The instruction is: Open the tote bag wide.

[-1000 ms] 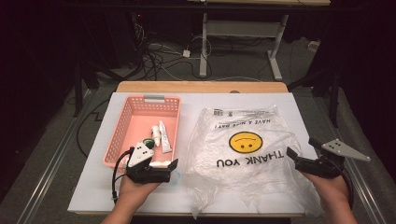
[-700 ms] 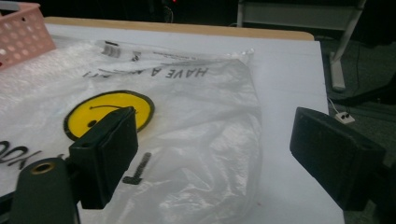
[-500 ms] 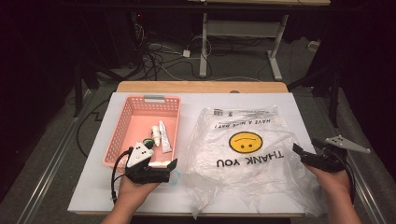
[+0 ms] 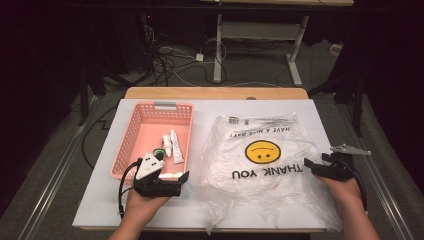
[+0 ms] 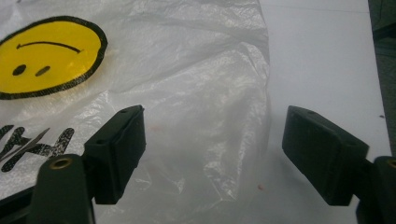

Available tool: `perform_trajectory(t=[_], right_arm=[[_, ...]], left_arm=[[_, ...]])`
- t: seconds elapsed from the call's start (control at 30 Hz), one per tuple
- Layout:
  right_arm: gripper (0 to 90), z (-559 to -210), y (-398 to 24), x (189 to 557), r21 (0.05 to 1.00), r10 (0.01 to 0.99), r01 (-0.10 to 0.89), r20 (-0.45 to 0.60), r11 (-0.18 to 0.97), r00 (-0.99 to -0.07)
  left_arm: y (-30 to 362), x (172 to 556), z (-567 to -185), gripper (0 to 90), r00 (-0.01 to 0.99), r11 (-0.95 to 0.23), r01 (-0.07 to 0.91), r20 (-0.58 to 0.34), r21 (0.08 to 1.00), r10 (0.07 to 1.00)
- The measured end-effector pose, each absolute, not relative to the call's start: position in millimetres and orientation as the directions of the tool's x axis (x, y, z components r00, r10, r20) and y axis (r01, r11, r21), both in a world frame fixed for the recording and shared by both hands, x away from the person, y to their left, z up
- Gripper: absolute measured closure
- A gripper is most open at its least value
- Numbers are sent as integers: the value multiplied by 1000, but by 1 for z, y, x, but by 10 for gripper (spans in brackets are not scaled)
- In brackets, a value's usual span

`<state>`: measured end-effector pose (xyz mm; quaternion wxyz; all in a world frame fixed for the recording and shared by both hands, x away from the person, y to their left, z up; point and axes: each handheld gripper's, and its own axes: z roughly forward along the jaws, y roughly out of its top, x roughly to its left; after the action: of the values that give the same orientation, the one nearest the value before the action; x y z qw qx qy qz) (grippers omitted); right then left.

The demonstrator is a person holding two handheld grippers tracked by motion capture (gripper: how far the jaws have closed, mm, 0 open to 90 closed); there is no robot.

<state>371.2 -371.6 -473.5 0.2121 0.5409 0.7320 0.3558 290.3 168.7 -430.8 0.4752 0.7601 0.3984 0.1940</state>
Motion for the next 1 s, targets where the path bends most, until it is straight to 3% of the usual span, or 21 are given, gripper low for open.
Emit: perform_trajectory(t=[0.33, 0.43, 0.63, 0.73, 1.0], right_arm=[[496, -476, -359, 370, 717, 916, 635, -13, 287, -400], [653, -476, -357, 369, 719, 900, 618, -24, 318, -434], [859, -476, -359, 369, 721, 895, 624, 11, 302, -445], [898, -476, -358, 368, 719, 890, 621, 6, 313, -456], [900, -474, -363, 365, 743, 905, 615, 28, 265, -424]], left_arm=[[172, 287, -430, 0, 601, -231, 423, -80, 876, 795], [172, 287, -431, 0, 599, -232, 427, -81, 874, 796], [170, 287, -432, 0, 608, -242, 426, -78, 872, 790], [170, 287, -431, 0, 611, -240, 425, -81, 873, 787], [166, 285, -430, 0, 622, -267, 404, -48, 875, 782]])
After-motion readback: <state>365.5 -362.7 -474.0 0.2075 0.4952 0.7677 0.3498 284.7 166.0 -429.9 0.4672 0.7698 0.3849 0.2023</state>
